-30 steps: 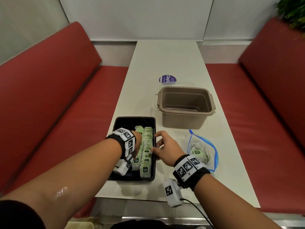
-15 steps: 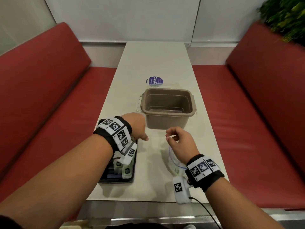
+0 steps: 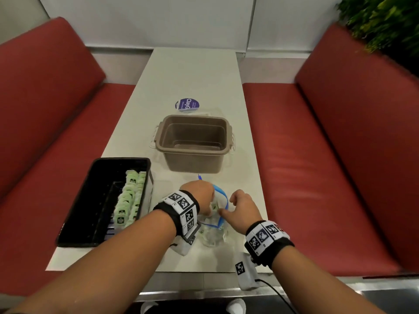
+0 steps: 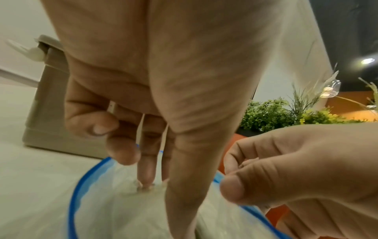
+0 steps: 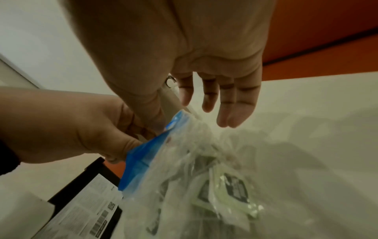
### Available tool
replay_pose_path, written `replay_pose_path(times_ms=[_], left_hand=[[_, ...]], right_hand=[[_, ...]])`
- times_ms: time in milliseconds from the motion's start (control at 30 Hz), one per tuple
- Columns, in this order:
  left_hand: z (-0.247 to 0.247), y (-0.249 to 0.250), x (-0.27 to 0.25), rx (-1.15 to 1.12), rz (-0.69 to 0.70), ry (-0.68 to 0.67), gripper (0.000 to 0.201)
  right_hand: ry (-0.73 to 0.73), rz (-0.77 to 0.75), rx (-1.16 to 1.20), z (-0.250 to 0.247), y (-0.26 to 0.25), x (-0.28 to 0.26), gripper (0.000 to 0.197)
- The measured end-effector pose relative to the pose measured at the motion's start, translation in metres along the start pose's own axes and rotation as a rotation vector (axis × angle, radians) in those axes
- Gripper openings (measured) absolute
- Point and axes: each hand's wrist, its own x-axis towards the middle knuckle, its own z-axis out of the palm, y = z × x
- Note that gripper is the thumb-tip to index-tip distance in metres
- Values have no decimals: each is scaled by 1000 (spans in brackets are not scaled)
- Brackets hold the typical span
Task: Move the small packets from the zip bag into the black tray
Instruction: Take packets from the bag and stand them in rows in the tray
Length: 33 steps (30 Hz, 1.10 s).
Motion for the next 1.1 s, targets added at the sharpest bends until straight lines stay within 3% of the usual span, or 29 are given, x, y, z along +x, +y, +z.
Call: replay_pose_path(times_ms=[267,400,533,633,733,867,1100], left_hand=[[-2,7,2,-108,-125,58,25],[-6,0,-4,-170,-151,75,25],[-14,-12,-17,-252,-253,198,16],[-25,-21,-26,-315,-301,235,13],[-35,-32,-33,-366,-322,234,4],[-41,-42,-43,-375,-297,214,12],[-37,-54,-55,-357,-220,132,46]], right_hand=[[-124,-58,66,1,7,11,44],[-70,-144,63,-13,-1,18,51],[-80,-372,95,-21,-20,26,25],[-168,-439,-41,-19,-34,30,19],[-274,-419,-230,-16,-43,34,26],[-410,-403,-378,-7,-49,34,35],[-347,-332,-462,6,-54,33,36]])
